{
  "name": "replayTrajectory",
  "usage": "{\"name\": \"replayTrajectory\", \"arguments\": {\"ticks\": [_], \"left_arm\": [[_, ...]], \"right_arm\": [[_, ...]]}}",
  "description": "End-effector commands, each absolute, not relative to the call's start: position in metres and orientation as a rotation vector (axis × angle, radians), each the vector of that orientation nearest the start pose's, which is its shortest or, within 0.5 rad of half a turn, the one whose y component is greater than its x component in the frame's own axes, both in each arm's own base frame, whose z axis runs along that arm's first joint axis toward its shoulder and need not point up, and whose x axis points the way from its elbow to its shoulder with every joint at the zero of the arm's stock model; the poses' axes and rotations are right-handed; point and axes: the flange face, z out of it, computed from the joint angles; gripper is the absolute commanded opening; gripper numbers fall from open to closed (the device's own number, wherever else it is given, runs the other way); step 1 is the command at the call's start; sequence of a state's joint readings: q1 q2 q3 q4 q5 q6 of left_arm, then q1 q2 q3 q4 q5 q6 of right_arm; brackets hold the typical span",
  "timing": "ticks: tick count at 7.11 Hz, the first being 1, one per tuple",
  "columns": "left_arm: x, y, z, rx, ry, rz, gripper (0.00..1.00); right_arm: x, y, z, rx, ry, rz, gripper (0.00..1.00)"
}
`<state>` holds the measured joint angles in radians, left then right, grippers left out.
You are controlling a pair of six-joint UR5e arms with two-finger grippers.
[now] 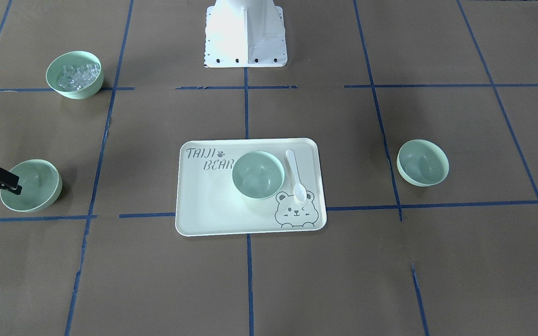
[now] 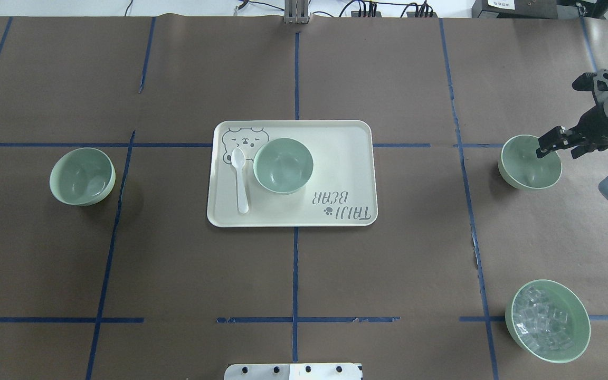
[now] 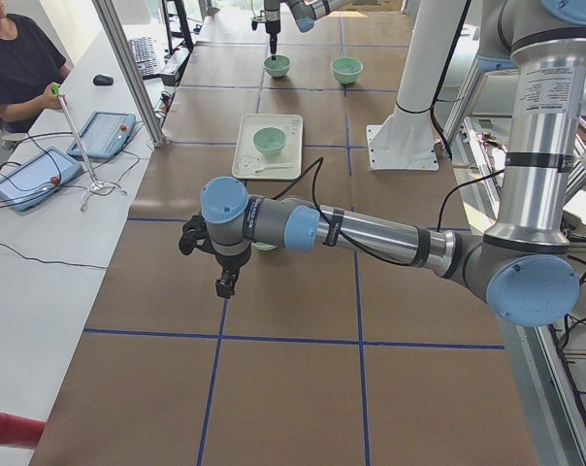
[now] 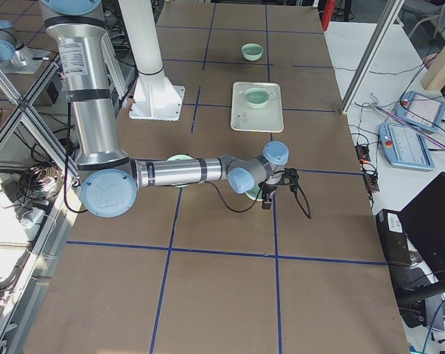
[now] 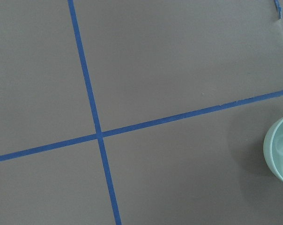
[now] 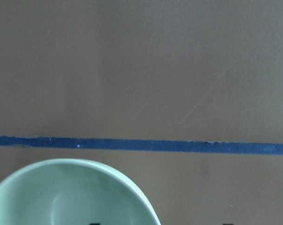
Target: Stack green bowls together
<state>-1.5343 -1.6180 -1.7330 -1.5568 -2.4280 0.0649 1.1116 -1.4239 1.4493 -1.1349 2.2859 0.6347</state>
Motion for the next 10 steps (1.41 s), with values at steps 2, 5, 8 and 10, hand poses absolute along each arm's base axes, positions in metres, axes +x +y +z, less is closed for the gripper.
{"name": "replayTrajectory", "arguments": {"ticks": [2, 5, 8, 10], "left_arm": [[-0.039, -0.516, 0.550, 0.202, 0.851, 0.179, 1.00], [-0.039, -0.515, 0.550, 0.201, 0.851, 0.180, 1.00], [-0.039, -0.515, 0.550, 0.203, 0.853, 0.183, 1.00], [-0.039, -0.515, 0.550, 0.201, 0.853, 0.180, 1.00]], "right_arm": [[-0.195, -0.543, 0.604, -0.001, -0.823, 0.005, 0.00], [-0.199, -0.543, 0.557, 0.042, -0.882, 0.027, 0.00], [-0.279, -0.516, 0.406, -0.012, -1.045, 0.165, 0.00], [-0.381, -0.497, 0.303, -0.077, -1.132, 0.223, 0.00]]}}
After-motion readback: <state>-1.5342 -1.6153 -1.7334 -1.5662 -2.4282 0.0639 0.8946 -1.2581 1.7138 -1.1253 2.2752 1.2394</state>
